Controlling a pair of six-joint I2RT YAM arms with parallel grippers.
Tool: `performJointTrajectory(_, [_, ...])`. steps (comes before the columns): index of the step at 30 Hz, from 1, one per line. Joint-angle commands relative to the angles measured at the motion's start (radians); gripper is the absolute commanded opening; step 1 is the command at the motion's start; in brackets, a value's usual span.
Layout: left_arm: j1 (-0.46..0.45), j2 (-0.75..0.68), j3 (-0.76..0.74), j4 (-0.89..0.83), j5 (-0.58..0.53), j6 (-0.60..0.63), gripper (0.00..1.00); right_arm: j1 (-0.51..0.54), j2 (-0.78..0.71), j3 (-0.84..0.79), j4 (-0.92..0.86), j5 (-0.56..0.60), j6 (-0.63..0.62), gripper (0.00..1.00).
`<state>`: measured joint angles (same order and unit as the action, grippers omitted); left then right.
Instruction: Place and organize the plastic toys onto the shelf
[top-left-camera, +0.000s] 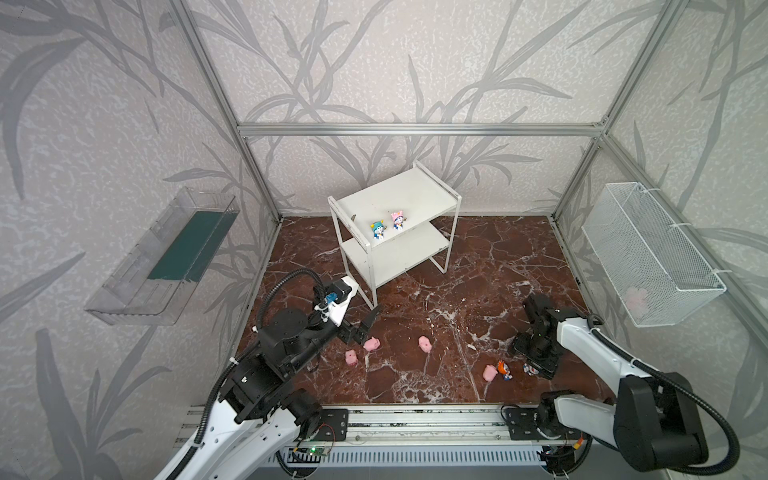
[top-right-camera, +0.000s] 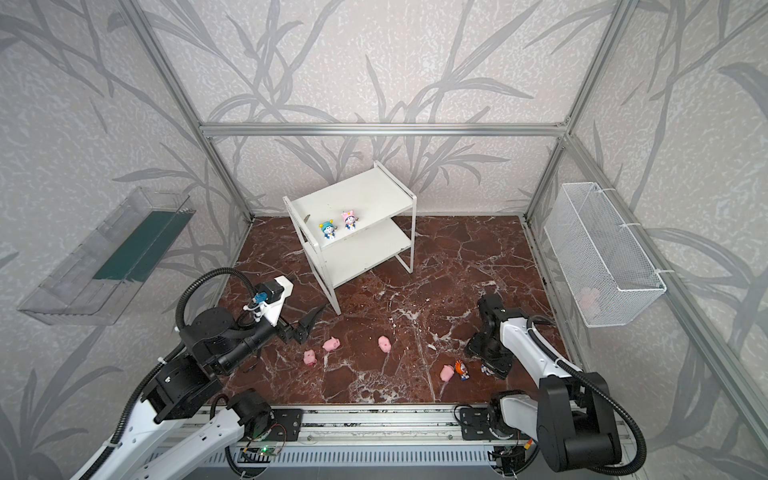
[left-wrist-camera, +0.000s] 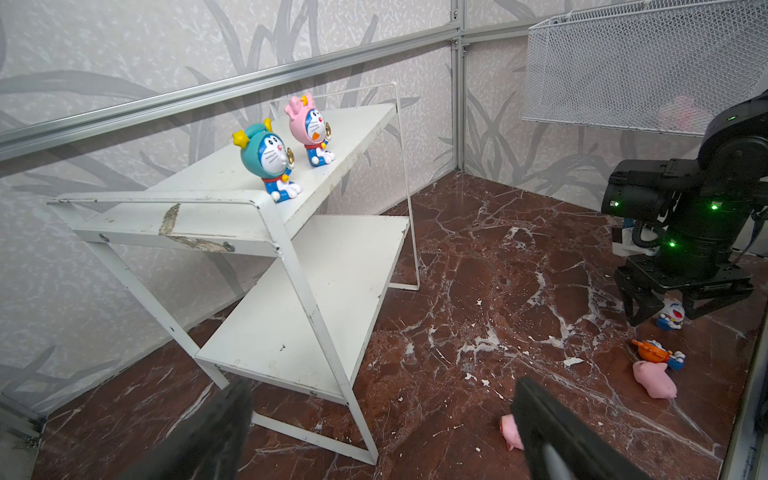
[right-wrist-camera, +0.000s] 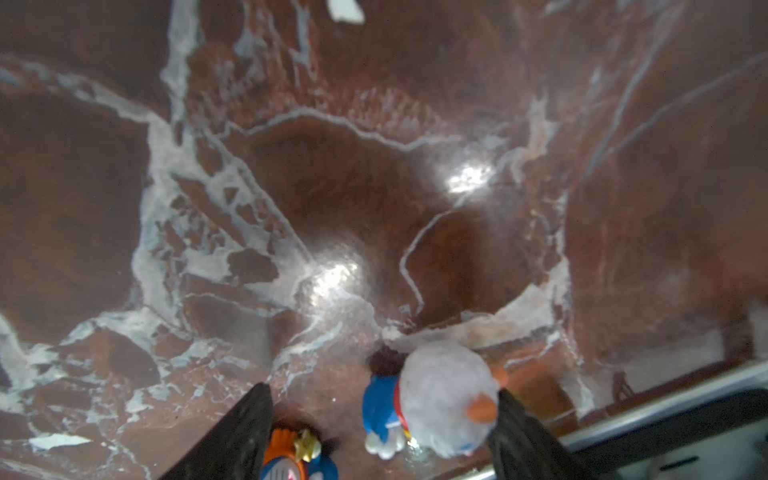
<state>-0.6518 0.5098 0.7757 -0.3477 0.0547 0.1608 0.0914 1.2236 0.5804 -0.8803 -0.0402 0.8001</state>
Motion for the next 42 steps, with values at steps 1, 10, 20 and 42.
performJointTrajectory(1, [0.004, -0.006, -0.004, 0.002, 0.011, 0.013, 0.99, -0.004, 0.017, 0.001, 0.028, -0.014, -0.005, 0.77])
performJointTrajectory(10, [0.006, -0.023, -0.006, 0.001, 0.012, 0.014, 0.99, -0.004, 0.036, -0.003, 0.044, 0.037, 0.017, 0.69])
performJointTrajectory(20, [0.007, -0.012, -0.007, 0.005, 0.021, 0.011, 0.99, 0.02, 0.057, -0.022, 0.179, -0.025, -0.03, 0.47])
performJointTrajectory(42, [0.015, -0.007, -0.009, 0.005, 0.011, 0.013, 0.99, 0.365, 0.425, 0.374, 0.311, 0.015, -0.079, 0.41])
